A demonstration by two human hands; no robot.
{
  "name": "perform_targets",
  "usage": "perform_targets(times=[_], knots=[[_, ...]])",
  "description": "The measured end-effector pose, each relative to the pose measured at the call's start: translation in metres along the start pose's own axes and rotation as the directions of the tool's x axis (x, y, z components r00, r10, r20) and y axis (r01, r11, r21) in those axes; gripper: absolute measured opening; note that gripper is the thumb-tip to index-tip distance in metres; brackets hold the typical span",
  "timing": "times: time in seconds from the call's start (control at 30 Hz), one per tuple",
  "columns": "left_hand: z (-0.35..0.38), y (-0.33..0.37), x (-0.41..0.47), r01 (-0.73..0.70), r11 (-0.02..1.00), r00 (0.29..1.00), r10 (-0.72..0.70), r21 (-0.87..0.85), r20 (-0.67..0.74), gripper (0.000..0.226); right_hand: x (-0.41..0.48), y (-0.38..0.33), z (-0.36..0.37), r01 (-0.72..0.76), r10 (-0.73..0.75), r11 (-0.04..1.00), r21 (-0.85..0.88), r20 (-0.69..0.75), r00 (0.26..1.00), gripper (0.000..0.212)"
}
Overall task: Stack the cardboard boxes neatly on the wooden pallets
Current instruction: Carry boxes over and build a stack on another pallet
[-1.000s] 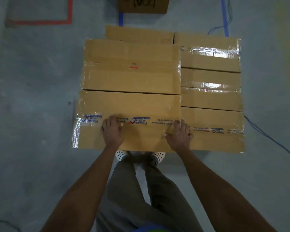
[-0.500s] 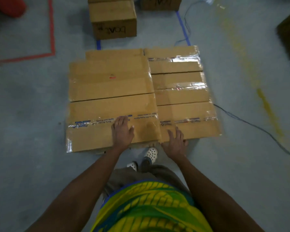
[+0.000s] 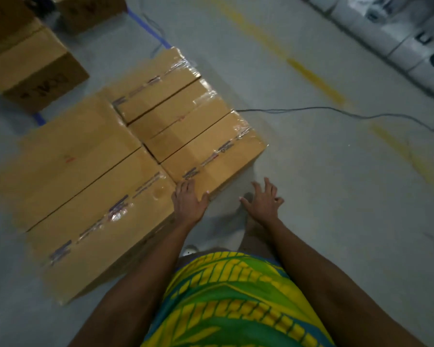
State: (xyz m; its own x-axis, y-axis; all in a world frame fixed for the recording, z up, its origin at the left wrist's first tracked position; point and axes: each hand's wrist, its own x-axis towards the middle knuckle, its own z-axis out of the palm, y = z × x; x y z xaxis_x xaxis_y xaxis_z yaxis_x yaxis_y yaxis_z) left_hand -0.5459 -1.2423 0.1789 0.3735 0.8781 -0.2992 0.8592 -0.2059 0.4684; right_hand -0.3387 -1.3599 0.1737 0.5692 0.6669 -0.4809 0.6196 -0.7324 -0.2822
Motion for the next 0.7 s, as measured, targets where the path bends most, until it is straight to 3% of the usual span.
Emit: perform_targets(times=[0.2,0.37,0.5,0.6,0.7], knots=[[0.046,0.130,0.094,-0.107,0.991,0.994,0.107,-0.082,-0.012,0.073,0.085,0.073,-0.092,0.020,-0.004,0.992,0.124,-0.126,0.992,0.069],[0.077,0.251,0.170,-0.181,0.981,0.983,0.182,-0.072,0.010,0.076,0.157,0.140,-0.189,-0.061,0.129,0.960,0.275,-0.238,0.963,0.067],[0.083,0.336,0.223,-0.194,0.971,0.980,0.199,-0.142,0.016,0.057,0.208,0.165,-0.234,-0.170,0.275,0.900,0.400,-0.220,0.936,0.064],[0.092,0.376,0.270,-0.233,0.950,0.972,0.230,-0.206,-0.040,0.040,0.257,0.175,-0.259,-0.175,0.265,0.895,0.410,-0.173,0.949,0.063],[0.108,0.397,0.328,-0.126,0.956,0.991,0.130,-0.263,-0.002,0.043,0.315,0.185,-0.282,-0.175,0.241,0.911,0.373,-0.137,0.961,0.063]])
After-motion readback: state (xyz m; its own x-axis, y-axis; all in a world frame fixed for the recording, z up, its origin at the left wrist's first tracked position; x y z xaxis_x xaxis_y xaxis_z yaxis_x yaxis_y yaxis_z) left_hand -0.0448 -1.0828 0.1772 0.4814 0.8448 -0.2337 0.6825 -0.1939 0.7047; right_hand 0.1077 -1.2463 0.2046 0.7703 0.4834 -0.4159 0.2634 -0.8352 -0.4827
